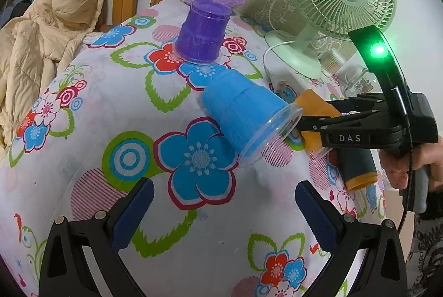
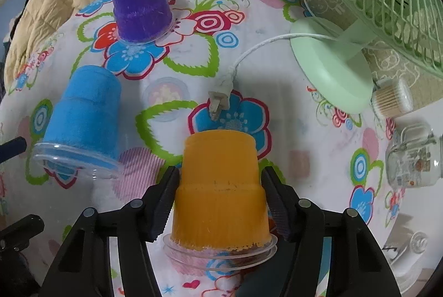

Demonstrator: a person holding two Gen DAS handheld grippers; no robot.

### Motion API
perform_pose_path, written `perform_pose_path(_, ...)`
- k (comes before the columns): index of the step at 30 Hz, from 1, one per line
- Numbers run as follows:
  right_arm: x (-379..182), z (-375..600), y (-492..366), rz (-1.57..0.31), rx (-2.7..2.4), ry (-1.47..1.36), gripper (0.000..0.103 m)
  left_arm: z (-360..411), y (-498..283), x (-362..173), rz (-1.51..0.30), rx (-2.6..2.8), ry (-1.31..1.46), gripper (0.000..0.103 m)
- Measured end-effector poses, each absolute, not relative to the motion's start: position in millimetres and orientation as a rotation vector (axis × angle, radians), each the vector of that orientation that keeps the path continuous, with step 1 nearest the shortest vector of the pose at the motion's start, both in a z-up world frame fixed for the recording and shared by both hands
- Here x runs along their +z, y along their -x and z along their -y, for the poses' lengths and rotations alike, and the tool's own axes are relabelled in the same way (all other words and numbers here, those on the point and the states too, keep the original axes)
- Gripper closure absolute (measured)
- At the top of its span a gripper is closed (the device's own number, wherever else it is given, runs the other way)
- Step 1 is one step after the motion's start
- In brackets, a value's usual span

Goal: Flip cup upside down
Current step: 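Move the right gripper to the sideways orange cup and close on it, then lift the orange cup with the right gripper, turning its rim downward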

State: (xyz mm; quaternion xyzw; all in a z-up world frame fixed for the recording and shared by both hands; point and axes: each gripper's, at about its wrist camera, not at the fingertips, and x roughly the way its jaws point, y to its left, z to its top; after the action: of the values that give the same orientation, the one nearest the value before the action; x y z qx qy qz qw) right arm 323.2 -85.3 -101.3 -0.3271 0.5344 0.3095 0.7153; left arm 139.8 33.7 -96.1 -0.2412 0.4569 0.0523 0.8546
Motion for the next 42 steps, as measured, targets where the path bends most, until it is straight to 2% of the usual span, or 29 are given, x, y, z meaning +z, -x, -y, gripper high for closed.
perform_pose_path(19, -64, 105, -231, -1.143, 0.71, 0.639, 0.04, 1, -91, -68, -0.933, 0.019, 0.428, 0.0)
perform_pose_path(33, -80, 130, -149, -1.226, 0.678, 0.525, 0.04, 42, -34, -77, -0.986, -0.06, 0.385, 0.0)
perform_pose_path(42, -96, 146, -128, -1.294, 0.601, 0.447, 0.04, 59, -12, -88, -1.024, -0.097, 0.382, 0.0)
